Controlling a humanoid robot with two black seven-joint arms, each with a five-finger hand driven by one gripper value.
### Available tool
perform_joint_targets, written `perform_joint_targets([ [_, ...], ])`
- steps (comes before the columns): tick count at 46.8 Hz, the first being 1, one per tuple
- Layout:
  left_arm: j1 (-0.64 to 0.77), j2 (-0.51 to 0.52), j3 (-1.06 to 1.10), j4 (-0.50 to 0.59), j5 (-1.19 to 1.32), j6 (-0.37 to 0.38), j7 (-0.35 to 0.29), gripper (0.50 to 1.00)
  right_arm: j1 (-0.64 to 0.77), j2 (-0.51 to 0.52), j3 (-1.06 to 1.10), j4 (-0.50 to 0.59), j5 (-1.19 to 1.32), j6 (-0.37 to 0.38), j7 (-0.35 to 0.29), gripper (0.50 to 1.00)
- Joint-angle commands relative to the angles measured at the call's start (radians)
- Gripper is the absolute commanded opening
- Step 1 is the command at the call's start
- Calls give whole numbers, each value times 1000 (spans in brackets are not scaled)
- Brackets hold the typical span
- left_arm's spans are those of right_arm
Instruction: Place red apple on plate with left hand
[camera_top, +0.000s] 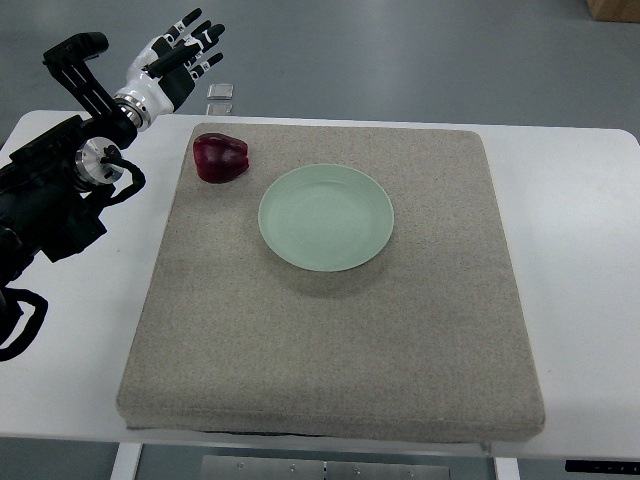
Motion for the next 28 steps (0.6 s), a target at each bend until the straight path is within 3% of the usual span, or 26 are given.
perform_joint_targets([
  [1, -2, 1, 3, -2, 1, 3, 0, 956, 0, 0, 0, 0, 0, 0, 0, 932],
  [15, -15, -1, 18, -2, 19, 45, 3, 951, 0, 0, 0, 0, 0, 0, 0, 932],
  [28, -30, 2, 17, -7, 191, 45, 3, 949, 0, 0, 0, 0, 0, 0, 0, 932],
])
